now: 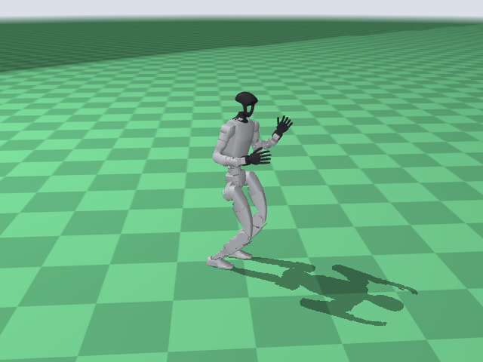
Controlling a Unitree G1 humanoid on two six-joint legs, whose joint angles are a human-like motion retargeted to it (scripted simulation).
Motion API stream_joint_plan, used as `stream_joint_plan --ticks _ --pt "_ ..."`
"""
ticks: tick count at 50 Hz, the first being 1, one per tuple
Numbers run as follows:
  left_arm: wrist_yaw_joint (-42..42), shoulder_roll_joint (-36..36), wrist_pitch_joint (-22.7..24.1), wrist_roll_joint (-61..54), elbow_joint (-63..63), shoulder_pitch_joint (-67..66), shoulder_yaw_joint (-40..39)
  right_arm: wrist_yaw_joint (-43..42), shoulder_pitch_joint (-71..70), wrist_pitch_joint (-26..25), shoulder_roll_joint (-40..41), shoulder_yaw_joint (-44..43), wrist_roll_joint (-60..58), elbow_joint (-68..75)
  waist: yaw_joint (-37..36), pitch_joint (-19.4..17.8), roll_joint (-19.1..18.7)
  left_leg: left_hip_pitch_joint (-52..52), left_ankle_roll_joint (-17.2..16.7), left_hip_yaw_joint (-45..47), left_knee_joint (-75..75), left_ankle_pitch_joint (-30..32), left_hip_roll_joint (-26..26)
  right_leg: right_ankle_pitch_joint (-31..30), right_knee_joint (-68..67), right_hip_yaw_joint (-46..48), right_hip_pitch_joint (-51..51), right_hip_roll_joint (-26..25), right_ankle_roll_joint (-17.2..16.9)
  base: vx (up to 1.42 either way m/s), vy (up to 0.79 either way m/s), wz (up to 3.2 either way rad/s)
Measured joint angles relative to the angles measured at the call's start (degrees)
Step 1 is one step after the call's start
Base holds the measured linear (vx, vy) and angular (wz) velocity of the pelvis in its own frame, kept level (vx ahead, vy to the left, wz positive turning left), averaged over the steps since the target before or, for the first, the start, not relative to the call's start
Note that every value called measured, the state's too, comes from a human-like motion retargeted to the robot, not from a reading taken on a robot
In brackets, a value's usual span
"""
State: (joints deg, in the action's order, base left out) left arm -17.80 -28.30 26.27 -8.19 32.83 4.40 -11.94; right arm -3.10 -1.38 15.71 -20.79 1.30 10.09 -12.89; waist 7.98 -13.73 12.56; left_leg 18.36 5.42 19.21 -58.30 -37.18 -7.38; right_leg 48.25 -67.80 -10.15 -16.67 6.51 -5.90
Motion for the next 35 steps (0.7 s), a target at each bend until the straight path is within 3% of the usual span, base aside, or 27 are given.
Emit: stream_joint_plan --ticks 5,10,23,35 --pt "-1.8 0.5 -0.2 1.6 -0.7 -0.5 -2.5 -3.3 -2.5 0.1 -2.4 -0.7 -3.6 -1.5 -1.2 -1.0 -2.2 6.6 -2.2 -0.6 -10.2 3.9 4.6 0.6 0.4 0.7 -1.5 -3.3 1.7 -0.13 -0.01 0.11" --pt "-3.2 1.1 -0.2 2.7 -1.8 -1.2 -5.0 -6.4 -5.6 0.3 -5.2 -1.0 -6.0 -2.9 -3.0 -1.6 -4.1 10.9 -2.1 -1.6 -15.7 4.1 6.7 0.6 -0.7 0.5 -3.7 -5.6 1.8 -0.10 0.02 0.02" --pt "-1.8 3.1 -0.2 1.2 -3.3 -1.3 -5.9 -5.4 -11.8 1.8 -6.3 3.6 -7.1 -8.1 -3.4 -1.1 -3.7 8.2 0.9 -2.1 -5.8 -2.4 1.0 0.0 -1.9 -1.9 -5.3 -3.6 -1.0 -0.01 0.02 0.08" --pt "-1.5 1.3 -0.4 2.1 -5.0 2.7 -2.9 -5.2 -13.4 1.4 -6.4 6.3 -7.1 -7.6 -0.8 -1.5 -0.9 8.0 0.2 -2.9 -2.0 -1.2 -3.1 -3.9 -8.1 -4.7 -3.2 -1.7 -5.3 -0.05 -0.01 0.35"
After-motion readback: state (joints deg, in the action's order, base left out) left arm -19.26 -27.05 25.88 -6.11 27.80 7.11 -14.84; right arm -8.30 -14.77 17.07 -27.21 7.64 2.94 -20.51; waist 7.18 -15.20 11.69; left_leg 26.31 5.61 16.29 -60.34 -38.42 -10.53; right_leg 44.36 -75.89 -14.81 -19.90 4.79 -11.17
